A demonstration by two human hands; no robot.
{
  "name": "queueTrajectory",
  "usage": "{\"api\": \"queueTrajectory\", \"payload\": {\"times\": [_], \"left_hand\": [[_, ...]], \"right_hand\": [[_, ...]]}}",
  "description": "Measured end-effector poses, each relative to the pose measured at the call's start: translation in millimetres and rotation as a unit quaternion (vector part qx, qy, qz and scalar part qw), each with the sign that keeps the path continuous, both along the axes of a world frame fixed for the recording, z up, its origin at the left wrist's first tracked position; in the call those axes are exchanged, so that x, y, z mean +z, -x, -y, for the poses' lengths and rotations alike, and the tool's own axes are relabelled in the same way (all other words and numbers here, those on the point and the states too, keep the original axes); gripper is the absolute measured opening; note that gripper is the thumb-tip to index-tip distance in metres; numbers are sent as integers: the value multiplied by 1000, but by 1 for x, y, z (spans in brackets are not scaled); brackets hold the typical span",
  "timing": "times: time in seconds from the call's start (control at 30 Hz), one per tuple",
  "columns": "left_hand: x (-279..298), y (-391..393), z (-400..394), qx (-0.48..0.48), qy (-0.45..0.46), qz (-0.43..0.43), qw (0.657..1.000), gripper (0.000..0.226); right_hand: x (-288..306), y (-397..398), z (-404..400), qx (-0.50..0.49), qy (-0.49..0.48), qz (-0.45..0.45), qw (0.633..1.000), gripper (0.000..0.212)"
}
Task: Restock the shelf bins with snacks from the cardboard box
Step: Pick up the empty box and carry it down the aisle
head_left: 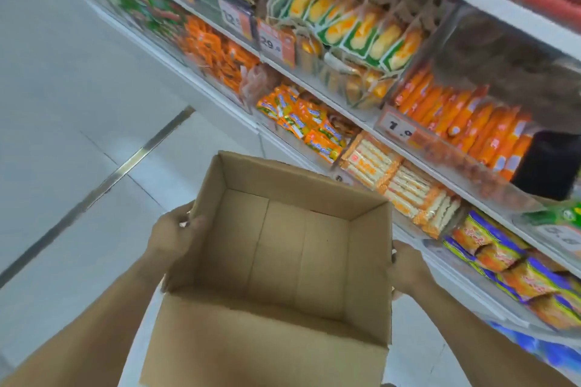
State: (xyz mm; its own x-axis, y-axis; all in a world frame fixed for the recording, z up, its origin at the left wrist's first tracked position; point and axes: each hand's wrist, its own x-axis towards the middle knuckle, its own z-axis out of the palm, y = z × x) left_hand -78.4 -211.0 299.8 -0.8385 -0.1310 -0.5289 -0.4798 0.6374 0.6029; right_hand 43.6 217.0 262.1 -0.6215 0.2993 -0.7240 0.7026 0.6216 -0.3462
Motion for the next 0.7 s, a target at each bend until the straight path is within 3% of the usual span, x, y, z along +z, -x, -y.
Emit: {"api": "queueTrajectory", "payload": {"times": [0.07,0.3,0.53,0.7], "left_hand": [[32,-1,32,26,-49,-3,998,30],[93,-8,111,141,-91,-59,984,27],[130,1,193,304,-162,-74,936,27],[160,57,290,378,-186,-84,903,25]], "right_hand": [[26,23,12,34,21,2,999,9],[94,122,76,111,114,-16,987,23],[151,252,173,112,203,-22,972,24],[186,370,289,163,222,-11,961,25]]}}
